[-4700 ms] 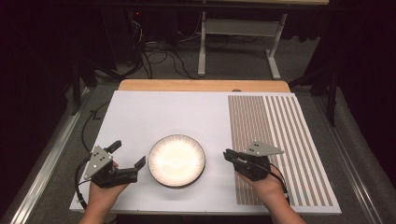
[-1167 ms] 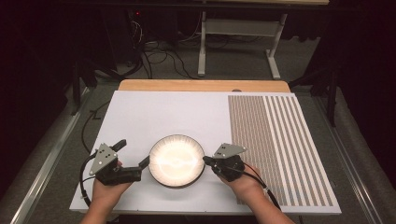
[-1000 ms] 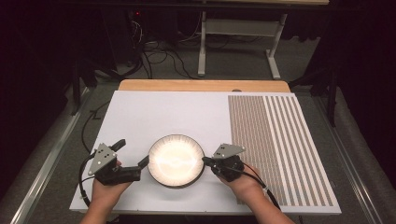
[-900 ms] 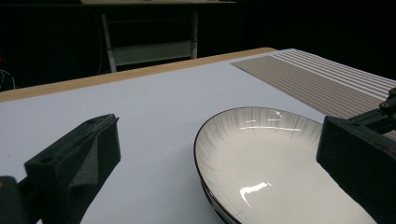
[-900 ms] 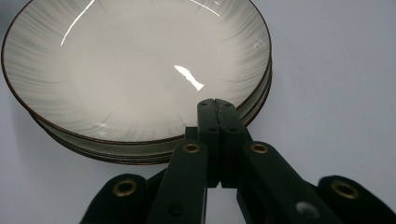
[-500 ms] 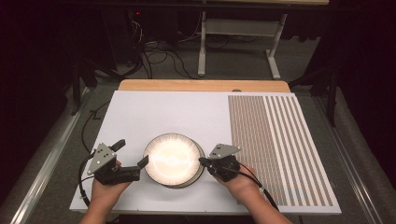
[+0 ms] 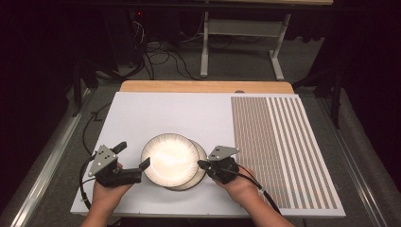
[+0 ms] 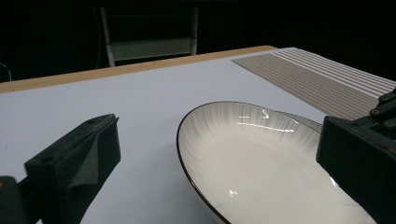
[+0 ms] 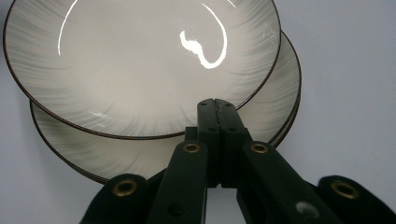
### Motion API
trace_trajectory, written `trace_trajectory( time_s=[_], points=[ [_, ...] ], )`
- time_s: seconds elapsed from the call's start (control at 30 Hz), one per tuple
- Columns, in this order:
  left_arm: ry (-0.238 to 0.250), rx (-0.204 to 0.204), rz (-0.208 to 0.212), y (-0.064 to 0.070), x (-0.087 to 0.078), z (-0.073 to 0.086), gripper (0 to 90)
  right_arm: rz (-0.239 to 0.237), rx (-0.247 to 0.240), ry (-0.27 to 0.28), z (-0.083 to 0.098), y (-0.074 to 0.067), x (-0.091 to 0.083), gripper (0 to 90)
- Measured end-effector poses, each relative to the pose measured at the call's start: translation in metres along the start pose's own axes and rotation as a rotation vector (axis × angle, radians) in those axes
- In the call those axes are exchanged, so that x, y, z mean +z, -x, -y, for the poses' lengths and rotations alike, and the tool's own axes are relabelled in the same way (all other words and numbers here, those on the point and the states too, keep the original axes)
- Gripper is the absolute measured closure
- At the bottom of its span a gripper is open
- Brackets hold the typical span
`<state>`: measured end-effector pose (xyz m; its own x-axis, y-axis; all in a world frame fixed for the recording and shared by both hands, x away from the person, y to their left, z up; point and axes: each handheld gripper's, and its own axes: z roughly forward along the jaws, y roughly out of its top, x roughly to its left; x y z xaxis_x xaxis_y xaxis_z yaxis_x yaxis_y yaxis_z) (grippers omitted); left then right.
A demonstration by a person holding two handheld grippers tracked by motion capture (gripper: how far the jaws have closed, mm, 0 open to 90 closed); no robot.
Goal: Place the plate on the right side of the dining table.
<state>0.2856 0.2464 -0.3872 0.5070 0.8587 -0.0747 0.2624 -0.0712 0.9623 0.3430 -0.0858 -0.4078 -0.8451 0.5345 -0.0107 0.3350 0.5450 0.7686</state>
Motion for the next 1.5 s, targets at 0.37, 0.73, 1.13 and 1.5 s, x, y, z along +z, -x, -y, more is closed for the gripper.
trace_trajectory(
  time_s=[0.37, 0.73, 1.13, 1.5],
  points=[
    [-0.001, -0.013, -0.001, -0.001, 0.0, 0.001, 0.5, -0.006, -0.009, 0.005, -0.002, 0.001, 0.002, 90.0],
    [-0.059, -0.04, 0.009, -0.002, 0.006, 0.004, 0.5, -0.023, -0.035, -0.01, -0.006, -0.005, 0.012, 90.0],
    [-0.173, -0.108, 0.058, -0.003, 0.021, 0.012, 0.8, -0.031, -0.049, -0.019, -0.009, -0.01, 0.021, 90.0],
    [-0.263, -0.225, 0.083, -0.004, 0.028, 0.016, 19.4, -0.034, -0.054, -0.015, -0.01, -0.011, 0.023, 90.0]
  ],
)
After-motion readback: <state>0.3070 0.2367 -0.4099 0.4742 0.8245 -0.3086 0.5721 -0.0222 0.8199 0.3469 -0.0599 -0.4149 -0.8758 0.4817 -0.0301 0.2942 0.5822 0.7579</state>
